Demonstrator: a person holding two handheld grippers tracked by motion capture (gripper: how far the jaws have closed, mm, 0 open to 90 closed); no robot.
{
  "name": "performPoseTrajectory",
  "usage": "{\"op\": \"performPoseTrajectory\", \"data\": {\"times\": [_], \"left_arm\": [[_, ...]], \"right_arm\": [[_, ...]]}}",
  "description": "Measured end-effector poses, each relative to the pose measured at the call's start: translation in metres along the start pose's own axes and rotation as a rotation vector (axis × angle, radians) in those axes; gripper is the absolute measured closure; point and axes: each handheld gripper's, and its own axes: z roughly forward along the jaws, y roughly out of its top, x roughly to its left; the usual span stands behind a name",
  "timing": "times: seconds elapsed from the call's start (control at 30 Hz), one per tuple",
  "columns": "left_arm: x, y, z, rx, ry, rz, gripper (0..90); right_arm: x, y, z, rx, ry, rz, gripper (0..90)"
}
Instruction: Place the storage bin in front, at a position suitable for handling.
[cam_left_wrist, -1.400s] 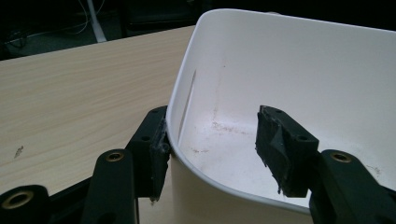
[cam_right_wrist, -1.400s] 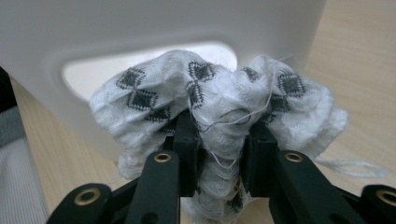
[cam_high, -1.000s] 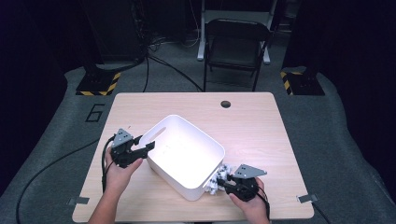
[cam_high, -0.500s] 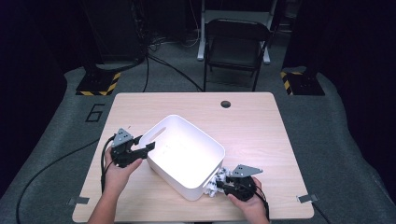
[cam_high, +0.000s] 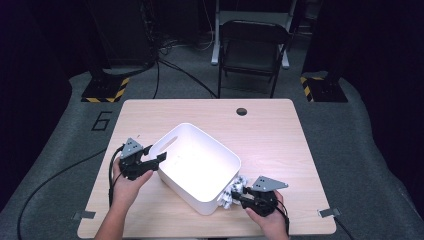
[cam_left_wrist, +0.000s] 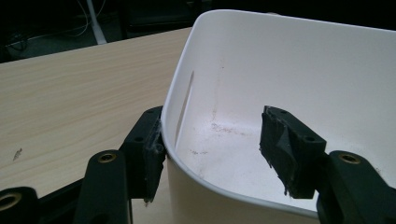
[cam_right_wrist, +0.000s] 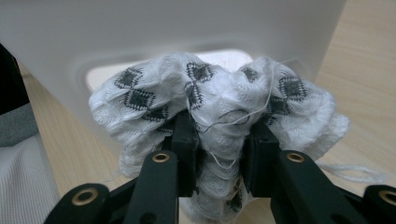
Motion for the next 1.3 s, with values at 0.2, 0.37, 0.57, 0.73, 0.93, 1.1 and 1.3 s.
{"op": "performPoseTrajectory", "data": {"times": [0.2, 0.37, 0.57, 0.73, 0.93, 1.1, 1.3], "left_arm": [[-0.002, 0.000, 0.000, 0.009, 0.016, -0.005, 41.1], [-0.003, 0.001, 0.000, 0.015, 0.020, -0.005, 40.4], [-0.004, 0.001, 0.000, 0.017, 0.023, -0.004, 40.3], [-0.005, 0.001, 0.000, 0.021, 0.027, -0.003, 39.8], [-0.006, 0.001, 0.000, 0.030, 0.031, 0.002, 39.6], [-0.006, 0.001, 0.000, 0.028, 0.032, 0.001, 39.4], [-0.008, 0.001, 0.000, 0.031, 0.031, 0.006, 39.1]], "right_arm": [[-0.007, -0.011, 0.018, 0.121, -0.016, 0.003, 69.9], [-0.006, -0.009, 0.015, 0.113, -0.023, -0.006, 69.9], [0.003, 0.005, -0.007, -0.013, 0.003, -0.007, 69.9], [0.016, 0.024, -0.030, -0.135, 0.026, -0.026, 70.1], [0.016, 0.020, -0.017, -0.089, 0.010, -0.016, 70.1], [0.012, 0.017, -0.016, -0.073, 0.003, -0.014, 70.1], [0.014, 0.027, -0.026, -0.103, -0.004, -0.019, 70.1]]}}
